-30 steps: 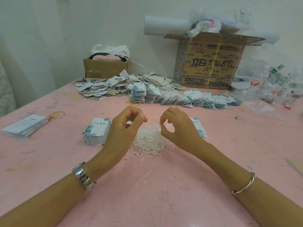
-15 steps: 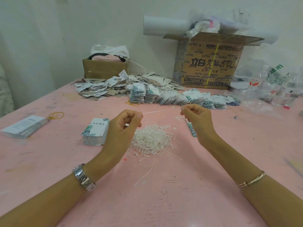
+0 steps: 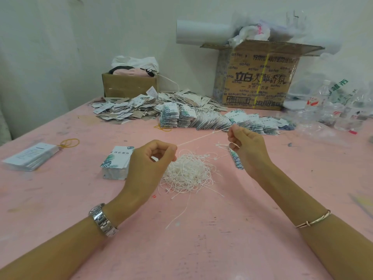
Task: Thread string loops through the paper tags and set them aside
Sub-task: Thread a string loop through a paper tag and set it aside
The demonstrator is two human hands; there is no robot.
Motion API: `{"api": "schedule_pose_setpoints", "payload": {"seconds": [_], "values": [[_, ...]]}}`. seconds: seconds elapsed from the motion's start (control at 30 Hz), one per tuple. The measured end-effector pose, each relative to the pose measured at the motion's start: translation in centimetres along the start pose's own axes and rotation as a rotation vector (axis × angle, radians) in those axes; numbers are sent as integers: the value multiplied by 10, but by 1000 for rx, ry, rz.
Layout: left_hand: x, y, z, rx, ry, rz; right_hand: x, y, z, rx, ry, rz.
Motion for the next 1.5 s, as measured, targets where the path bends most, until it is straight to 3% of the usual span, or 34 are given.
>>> {"api": "schedule_pose_setpoints", "payload": {"seconds": [0.2,0.37,0.53,0.63,0.77,1.17,1.5], "values": [[-9,12,-25,260,-170,-100,-4,2,-1,-13,-369,-125],[-17,25,-47,438,-284,-228,-13,2,-22,156,-541,-229],[-21,25,-49,450,-371,-304,-11,17,-49,348,-206,-157],[-29,18,-36,323,-388,-334,-17,33,-67,426,80,-129],[-44,11,-21,169,-356,-405,-29,57,-93,606,246,-164],[-44,8,-20,194,-301,-429,-35,64,-99,645,268,-188],[-38,9,-24,246,-470,-422,-32,64,-98,618,235,-206]]}}
Point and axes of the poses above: each hand's wrist, its own y-axis away from the middle knuckle, its own z-axis out of the back of the hand, x = y × z, the point moved 10 cm from there along -y, towards the middle knuckle, and after that the axes turned 9 degrees about -z, right-handed, at the moved point
